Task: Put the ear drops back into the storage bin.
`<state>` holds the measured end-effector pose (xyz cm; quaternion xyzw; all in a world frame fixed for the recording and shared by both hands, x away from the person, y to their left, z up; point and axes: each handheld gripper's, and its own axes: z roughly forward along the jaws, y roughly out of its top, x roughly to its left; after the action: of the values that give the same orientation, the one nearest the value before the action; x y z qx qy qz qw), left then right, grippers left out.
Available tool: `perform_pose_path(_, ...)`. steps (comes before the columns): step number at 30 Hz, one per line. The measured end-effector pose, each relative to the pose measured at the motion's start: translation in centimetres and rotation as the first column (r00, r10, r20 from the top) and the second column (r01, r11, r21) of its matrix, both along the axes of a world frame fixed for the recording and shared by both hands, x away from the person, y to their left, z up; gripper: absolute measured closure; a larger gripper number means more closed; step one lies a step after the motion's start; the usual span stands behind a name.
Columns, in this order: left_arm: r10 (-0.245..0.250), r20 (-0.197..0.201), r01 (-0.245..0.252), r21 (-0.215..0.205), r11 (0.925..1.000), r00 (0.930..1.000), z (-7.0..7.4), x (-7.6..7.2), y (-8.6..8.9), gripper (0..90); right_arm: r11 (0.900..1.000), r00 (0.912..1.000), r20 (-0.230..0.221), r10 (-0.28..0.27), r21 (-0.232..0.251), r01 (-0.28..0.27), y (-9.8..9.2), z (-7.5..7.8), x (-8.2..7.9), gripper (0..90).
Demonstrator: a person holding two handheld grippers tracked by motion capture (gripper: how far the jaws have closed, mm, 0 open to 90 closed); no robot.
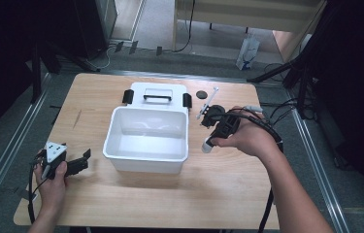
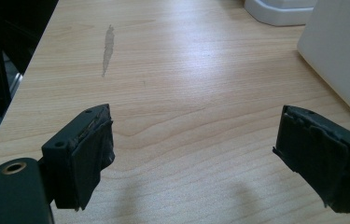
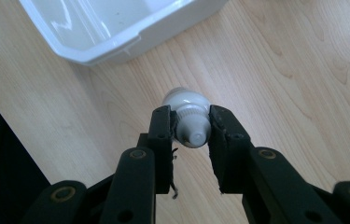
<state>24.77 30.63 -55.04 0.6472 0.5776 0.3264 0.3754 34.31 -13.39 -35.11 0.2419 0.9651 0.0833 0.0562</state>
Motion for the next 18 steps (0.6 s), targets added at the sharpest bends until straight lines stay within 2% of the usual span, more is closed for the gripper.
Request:
perform_pose_path(6, -0.001, -0.003, 0.001, 0.001, 1.0000, 1.0000, 0.0, 0.0, 0.0, 12.3, 1.000, 0.9998, 0.005, 0.019, -0.010, -0.019, 1.3, 1.0, 0.4, 72.1)
perform_pose_path(12, 0.000, -0.002, 0.000, -0.001, 1.0000, 1.0000, 0.0, 0.0, 0.0, 12.4, 0.999, 0.9989, 0.020, 0.043, -0.020, -0.042, 2.5, 2.8, 0.6, 72.2)
perform_pose_path(18, 0.000, -0.003, 0.000, 0.000, 1.0000, 1.0000, 0.0, 0.0, 0.0, 12.4, 0.998, 0.9970, 0.037, 0.068, -0.002, -0.068, 3.9, 4.2, 0.7, 72.1)
